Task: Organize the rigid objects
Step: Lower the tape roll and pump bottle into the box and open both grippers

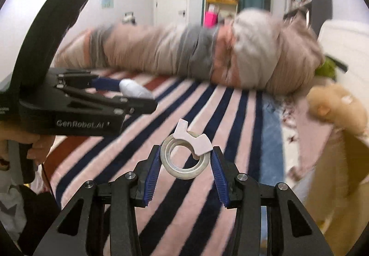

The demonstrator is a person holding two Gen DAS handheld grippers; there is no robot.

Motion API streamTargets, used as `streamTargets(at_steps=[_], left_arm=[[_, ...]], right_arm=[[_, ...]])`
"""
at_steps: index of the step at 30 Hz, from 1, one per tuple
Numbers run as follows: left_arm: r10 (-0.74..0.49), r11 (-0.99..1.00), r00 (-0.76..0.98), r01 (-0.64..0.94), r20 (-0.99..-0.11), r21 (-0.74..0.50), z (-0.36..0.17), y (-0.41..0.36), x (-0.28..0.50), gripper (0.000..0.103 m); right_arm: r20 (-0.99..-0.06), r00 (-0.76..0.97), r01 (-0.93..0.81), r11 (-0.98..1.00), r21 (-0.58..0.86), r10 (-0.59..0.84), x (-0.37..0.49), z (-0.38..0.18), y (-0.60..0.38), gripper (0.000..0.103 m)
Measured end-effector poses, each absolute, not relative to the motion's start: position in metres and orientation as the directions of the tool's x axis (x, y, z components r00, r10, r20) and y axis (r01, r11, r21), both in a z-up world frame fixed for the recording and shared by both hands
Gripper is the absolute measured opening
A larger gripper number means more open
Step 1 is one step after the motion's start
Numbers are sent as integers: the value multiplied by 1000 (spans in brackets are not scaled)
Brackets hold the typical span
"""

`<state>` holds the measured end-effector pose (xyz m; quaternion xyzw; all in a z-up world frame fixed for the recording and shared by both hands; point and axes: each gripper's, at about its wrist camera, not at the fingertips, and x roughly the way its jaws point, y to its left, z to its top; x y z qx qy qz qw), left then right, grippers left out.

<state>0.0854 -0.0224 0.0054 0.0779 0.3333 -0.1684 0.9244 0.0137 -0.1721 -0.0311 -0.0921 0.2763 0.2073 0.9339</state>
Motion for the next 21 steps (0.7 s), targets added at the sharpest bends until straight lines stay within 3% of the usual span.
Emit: streamTargets(at_steps=[6, 9, 16, 21], left_arm=[[-353, 887, 734, 460, -580, 41, 53, -79, 51, 58], [-438, 835, 693, 550, -573, 28, 66, -126, 43, 58], [-510, 748, 599, 663, -617, 25, 60, -212, 41, 58], [-517, 716, 546, 698, -659, 17, 45, -250, 46, 58]], right_arm=[[-446, 859, -314, 947, -72, 251, -22, 13, -239, 39], [-439, 883, -219, 973, -69, 167, -32, 16, -283, 39], [-529, 848, -69, 996, -59, 28, -24, -15, -358, 39], [-575, 818, -50, 998, -49, 13, -18, -36, -383, 39]])
